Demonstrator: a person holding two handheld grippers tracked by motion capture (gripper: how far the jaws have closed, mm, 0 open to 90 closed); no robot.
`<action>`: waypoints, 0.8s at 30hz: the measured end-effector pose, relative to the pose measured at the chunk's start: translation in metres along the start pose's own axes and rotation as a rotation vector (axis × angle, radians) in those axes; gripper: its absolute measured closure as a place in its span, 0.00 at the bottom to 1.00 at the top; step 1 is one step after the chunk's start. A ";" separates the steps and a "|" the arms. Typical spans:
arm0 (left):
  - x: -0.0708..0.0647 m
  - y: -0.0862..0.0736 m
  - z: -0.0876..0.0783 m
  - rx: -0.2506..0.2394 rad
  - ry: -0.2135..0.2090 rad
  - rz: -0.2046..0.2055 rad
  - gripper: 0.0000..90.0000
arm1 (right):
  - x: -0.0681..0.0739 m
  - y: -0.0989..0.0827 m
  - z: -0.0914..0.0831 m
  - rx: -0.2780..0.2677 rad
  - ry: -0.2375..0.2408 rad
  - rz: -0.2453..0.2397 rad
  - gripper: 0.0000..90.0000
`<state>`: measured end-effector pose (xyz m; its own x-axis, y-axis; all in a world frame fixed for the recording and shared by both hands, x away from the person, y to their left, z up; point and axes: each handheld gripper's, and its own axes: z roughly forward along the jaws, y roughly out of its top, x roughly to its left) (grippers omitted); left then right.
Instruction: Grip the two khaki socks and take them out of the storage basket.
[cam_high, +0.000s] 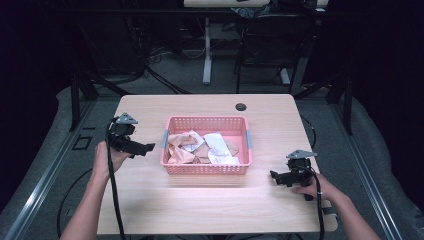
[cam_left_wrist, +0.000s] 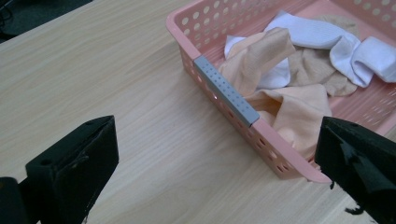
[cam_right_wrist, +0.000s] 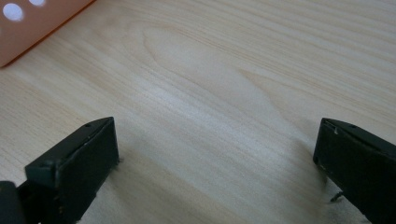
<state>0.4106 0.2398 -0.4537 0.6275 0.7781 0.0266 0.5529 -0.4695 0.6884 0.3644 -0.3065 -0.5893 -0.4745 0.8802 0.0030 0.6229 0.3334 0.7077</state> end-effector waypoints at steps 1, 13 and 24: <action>-0.001 0.002 0.001 0.004 0.000 0.007 0.00 | 0.000 0.000 0.000 -0.001 0.000 0.001 0.00; -0.009 0.036 0.026 0.047 -0.032 0.058 0.00 | 0.000 0.000 0.000 0.001 0.005 -0.003 0.00; -0.029 0.057 0.072 0.145 -0.073 0.134 0.00 | -0.001 0.000 0.000 0.001 0.007 -0.006 0.00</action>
<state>0.4634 0.1607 -0.4671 0.7362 0.6745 0.0547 0.5312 -0.6260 0.5709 0.3651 -0.3068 -0.5893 -0.4822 0.8760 0.0039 0.6210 0.3387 0.7069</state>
